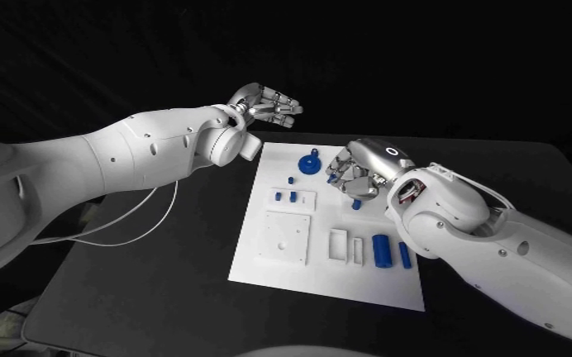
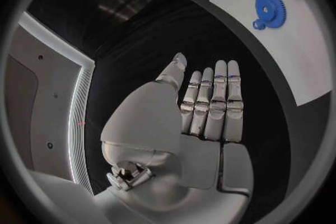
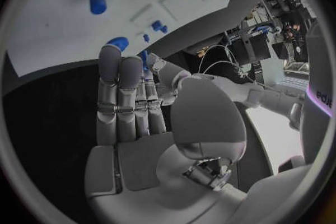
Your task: Assemble the parts on the task board
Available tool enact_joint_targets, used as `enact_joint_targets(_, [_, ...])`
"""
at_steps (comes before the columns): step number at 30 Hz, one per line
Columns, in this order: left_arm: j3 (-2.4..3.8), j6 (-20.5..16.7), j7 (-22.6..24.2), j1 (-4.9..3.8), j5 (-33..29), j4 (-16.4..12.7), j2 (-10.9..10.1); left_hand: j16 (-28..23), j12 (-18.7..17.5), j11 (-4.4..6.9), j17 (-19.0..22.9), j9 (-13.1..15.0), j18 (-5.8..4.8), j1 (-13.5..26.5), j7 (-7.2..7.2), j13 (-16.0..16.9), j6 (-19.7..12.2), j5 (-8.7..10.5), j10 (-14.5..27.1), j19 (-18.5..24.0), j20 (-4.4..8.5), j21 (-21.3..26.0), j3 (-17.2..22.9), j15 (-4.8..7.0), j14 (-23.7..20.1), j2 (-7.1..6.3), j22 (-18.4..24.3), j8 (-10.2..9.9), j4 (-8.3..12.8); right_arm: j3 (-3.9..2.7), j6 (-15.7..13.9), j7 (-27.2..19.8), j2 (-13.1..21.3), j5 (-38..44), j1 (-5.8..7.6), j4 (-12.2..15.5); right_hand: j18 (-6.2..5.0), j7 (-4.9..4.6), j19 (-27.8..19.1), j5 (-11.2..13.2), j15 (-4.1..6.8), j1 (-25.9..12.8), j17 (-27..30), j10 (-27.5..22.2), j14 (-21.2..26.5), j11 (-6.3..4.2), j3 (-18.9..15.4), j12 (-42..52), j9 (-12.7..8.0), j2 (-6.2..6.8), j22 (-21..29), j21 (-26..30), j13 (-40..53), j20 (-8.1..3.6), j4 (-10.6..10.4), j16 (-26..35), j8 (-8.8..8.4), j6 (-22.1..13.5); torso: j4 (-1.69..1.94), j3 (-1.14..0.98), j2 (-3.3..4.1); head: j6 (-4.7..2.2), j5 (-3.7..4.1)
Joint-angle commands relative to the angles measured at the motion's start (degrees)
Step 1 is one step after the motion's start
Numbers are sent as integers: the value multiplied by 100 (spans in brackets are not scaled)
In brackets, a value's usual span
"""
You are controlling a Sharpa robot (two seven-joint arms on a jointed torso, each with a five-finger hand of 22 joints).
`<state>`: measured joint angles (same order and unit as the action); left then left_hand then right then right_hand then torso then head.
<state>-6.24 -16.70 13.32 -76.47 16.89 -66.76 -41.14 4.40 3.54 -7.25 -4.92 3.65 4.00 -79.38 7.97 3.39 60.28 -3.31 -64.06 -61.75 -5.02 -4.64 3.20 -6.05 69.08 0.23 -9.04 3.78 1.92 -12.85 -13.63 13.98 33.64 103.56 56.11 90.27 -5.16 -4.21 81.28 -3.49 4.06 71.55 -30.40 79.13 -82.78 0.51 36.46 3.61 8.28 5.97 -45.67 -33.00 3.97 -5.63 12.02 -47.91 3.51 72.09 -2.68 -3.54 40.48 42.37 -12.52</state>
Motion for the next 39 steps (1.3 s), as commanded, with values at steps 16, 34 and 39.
enact_joint_targets(16, [6, -133, 244, -5, -184, 305, 437, -22, -6, -3, 1, -4, -66, -21, -19, -1, 4, -5, 14, -25, -4, -39, -12, 12, -8, 50, 42, -19, -7, 622, 37, -176, -468, 483, -152, -104, -97, 3, 67, 18, 32, -5, 28, 47, -13, 7, -41, -13, 3, -88, -125, 126, 0, -9, 69, -26, 19, 55, 34, 24, -20, 241, -399])
enact_joint_targets(34, [6, -103, 227, -4, -174, 303, 494, -24, -5, -5, 2, -5, -66, -23, -16, -1, -9, -7, 19, -24, -6, -48, -9, 10, -14, 48, 76, -20, -12, 827, 94, -217, -525, 566, -258, -265, -94, 4, 92, 17, 32, -26, 37, 49, -14, 6, -46, -14, -6, -105, -211, 188, 0, -12, 105, -32, 20, 61, 18, 19, -25, 335, -492])
enact_joint_targets(39, [6, -102, 224, -5, -167, 291, 486, -24, -5, -5, 2, -5, -66, -23, -16, -1, -9, -7, 19, -24, -6, -48, -9, 10, -14, 48, 76, -20, -12, 837, 49, -207, -531, 576, -267, -297, -94, 4, 92, 17, 32, -26, 37, 49, -14, 6, -46, -14, -6, -105, -211, 188, 0, -12, 105, -32, 20, 61, 19, 16, -26, 341, -494])
